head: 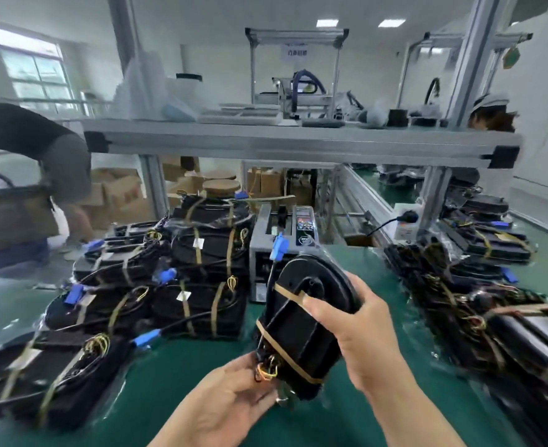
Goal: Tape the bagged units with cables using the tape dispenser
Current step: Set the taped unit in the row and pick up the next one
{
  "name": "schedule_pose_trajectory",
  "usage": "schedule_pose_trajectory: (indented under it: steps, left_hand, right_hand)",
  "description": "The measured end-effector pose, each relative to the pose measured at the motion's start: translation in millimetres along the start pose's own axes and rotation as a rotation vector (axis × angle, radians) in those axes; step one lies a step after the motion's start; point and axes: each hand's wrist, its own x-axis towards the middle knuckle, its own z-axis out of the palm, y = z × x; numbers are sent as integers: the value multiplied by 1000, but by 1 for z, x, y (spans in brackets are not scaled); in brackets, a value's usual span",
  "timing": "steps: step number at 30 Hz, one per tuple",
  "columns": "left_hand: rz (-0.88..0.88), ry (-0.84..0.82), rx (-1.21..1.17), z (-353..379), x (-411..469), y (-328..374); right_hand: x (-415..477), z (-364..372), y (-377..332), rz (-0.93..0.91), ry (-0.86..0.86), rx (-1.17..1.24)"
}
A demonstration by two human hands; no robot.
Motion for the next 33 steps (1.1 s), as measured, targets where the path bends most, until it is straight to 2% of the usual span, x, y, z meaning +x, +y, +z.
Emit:
schedule_pose_trajectory:
  steps: [4, 8, 12, 16, 20, 23, 26, 28, 30, 31, 33]
  left_hand:
    - [107, 281, 55, -18, -1, 13]
    - [489, 535, 507, -12, -10, 29]
    - [885, 485, 772, 6, -16, 50]
    - [1112, 416, 1106, 16, -13, 70]
    - [1037, 189, 1220, 19, -9, 90]
    - [915, 60, 1101, 23, -5, 99]
    - [863, 17, 979, 31, 4, 100]
    - [830, 103, 893, 36, 16, 101]
    - [765, 348, 732, 33, 37, 105]
    - [699, 449, 643, 31, 49, 107]
    - [476, 490, 468, 30, 74, 104]
  right_hand:
    - [-1, 11, 3, -25, -112, -181]
    - [-3, 21, 4, -6, -199, -306]
    - [-7, 30, 6, -44, -237, -369]
    - [-18, 33, 11, -60, -291, -400]
    - [-20, 27, 9, -77, -309, -422]
    - [-19, 22, 10, -65, -339, -432]
    - [-17, 20, 10, -86, -343, -446]
    - [-14, 17, 9, -118, -291, -467]
    - [-12, 12, 9, -137, -193, -479]
    - [-11, 9, 11, -141, -134, -477]
    - [-7, 5, 18, -133, -23, -445]
